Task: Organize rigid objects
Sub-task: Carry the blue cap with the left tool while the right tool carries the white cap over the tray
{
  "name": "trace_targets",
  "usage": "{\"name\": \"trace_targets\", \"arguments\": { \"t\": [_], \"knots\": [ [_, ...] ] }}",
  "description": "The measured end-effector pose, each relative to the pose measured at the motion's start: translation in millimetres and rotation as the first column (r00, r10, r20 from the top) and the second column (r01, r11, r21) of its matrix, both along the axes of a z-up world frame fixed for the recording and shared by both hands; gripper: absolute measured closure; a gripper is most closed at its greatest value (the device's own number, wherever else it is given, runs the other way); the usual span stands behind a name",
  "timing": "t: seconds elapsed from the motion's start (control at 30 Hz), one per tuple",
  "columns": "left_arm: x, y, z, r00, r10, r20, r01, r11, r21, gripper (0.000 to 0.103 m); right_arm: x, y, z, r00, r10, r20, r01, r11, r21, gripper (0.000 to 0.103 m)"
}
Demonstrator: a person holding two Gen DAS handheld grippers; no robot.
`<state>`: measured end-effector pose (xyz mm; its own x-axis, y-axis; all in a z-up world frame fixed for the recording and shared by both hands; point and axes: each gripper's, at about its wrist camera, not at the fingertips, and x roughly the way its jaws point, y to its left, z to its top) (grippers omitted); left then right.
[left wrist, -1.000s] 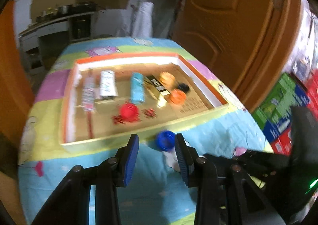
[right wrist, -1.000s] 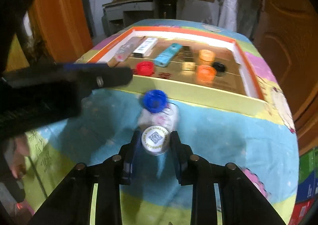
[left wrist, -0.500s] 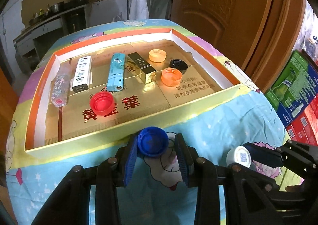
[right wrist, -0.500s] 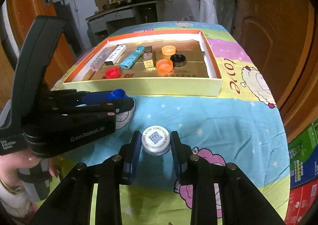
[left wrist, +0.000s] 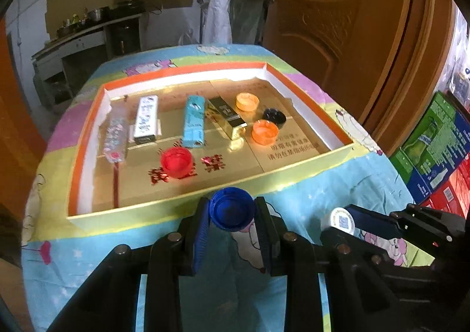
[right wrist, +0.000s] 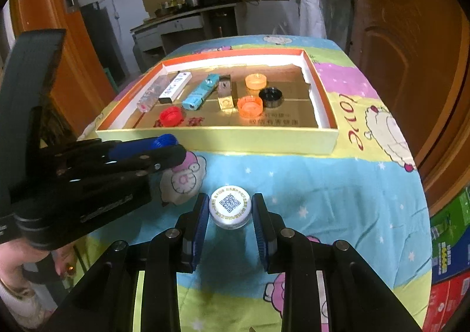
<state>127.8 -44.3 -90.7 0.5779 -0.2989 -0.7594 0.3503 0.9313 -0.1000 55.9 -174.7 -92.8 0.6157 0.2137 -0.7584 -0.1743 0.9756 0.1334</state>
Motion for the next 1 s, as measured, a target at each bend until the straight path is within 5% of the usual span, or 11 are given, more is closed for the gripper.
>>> {"name": "trace_targets", "arguments": {
  "t": [1.0],
  "knots": [
    [28,27,52,0.992,0.086,0.087,-0.082,0.996,-0.046,0.072,50,27,49,0.991,0.073,0.109,-0.067,0.996,-0.055,0.072]
  ]
}}
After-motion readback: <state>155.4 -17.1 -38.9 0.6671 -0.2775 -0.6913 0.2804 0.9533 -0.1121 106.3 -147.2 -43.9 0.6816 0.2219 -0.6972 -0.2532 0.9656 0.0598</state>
